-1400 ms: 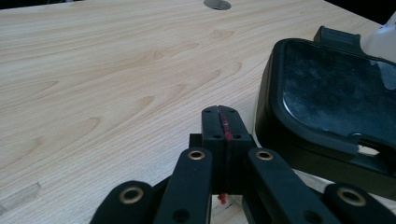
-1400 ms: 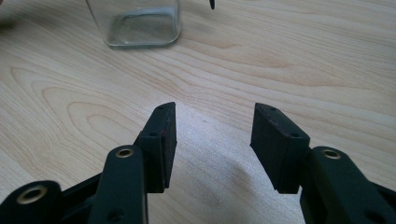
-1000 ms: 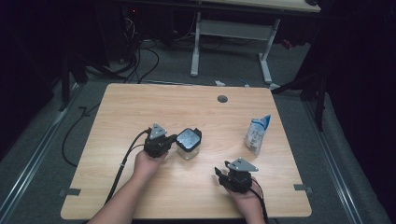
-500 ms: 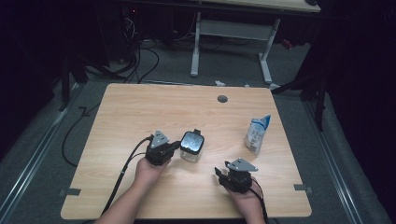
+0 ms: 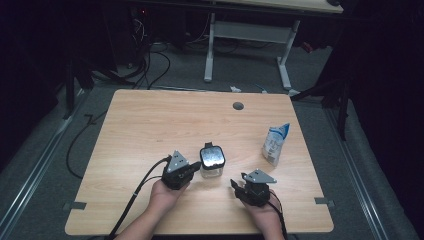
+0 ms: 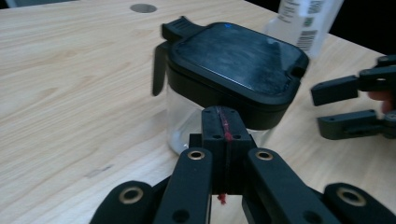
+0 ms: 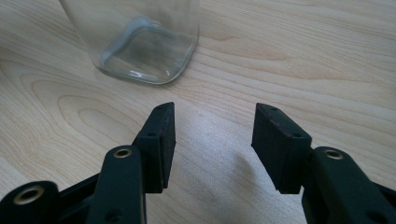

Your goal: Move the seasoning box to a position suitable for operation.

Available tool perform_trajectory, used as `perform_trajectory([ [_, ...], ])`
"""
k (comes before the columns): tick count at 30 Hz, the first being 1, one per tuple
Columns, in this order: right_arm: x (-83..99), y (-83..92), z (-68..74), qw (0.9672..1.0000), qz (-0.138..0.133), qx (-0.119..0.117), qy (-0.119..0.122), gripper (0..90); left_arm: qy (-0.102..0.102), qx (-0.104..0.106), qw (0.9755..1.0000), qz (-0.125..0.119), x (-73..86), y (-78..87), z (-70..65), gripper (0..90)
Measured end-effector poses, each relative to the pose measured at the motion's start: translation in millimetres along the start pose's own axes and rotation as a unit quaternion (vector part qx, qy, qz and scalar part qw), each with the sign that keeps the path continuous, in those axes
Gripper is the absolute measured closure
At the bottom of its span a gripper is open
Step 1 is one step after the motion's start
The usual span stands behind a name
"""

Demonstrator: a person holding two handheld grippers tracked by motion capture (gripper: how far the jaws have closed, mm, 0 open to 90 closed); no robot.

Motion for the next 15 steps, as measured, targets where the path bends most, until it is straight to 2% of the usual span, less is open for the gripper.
perform_trajectory([
  [15, 1.0, -0.5, -2.5, 1.0000, 0.002, 0.004, 0.001, 49.5, 0.002, 0.030, 0.9996, -0.002, 1.4, -7.6, -24.6, 90.0],
])
Point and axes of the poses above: each handheld gripper's, and its own axes: y roughly backward along the jaws, x roughly out of its underside, z roughly to its left, the point moved 10 cm from there along -y, roughly forward along the jaws, and after that the axes turned 4 degrees about z, right-handed, at the moved point
